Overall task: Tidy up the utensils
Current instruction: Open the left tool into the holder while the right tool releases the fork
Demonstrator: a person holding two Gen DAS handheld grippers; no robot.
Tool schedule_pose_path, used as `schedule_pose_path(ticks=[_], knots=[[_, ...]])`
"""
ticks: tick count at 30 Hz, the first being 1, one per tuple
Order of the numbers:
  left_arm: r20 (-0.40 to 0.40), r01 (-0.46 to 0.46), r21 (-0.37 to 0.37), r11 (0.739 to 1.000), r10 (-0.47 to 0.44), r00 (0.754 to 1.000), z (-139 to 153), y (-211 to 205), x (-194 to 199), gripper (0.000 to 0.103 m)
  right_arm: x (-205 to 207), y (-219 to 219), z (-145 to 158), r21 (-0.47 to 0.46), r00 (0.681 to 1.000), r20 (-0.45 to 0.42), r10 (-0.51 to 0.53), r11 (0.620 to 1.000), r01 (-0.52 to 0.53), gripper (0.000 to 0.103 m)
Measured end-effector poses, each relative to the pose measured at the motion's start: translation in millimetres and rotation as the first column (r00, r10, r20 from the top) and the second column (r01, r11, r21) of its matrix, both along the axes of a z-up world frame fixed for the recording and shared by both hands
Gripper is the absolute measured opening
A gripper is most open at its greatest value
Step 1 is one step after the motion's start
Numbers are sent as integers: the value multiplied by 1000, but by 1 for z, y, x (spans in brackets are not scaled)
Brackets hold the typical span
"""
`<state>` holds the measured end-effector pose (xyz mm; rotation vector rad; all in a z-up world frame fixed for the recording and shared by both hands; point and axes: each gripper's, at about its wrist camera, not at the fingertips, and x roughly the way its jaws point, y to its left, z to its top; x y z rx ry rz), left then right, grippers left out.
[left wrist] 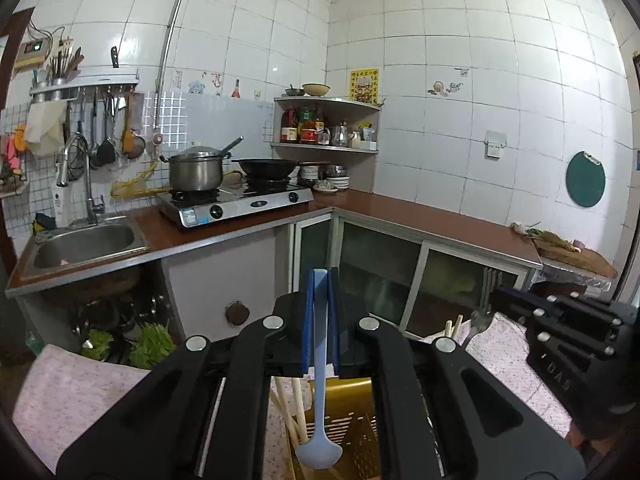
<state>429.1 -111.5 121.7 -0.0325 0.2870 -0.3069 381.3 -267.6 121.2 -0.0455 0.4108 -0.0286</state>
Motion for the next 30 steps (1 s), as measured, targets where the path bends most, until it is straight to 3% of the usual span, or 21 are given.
schedule_pose_path(ticks=[8,13,19,21,23,30], knots=[[-19,36,-12,999,-36,999,-27,2,11,6,2,6,-23,-21,998,-45,39,999,-40,2],[-49,36,50,998,-33,998,-46,-2,10,6,2,11,-34,-7,994,-81,73,997,-74,1],[-109,28,1,1000,-27,994,-59,13,8,8,-1,11,-44,48,982,-142,125,992,-119,3],[-122,27,-22,999,-29,992,-58,20,5,34,-5,5,-40,89,982,-140,128,989,-116,5],[-116,11,-35,999,-15,993,-55,24,-1,52,-11,-1,-35,119,981,-138,133,986,-117,6],[-150,-7,-14,1000,5,989,-36,40,-29,78,-36,-22,-29,102,982,-178,71,993,-54,6]])
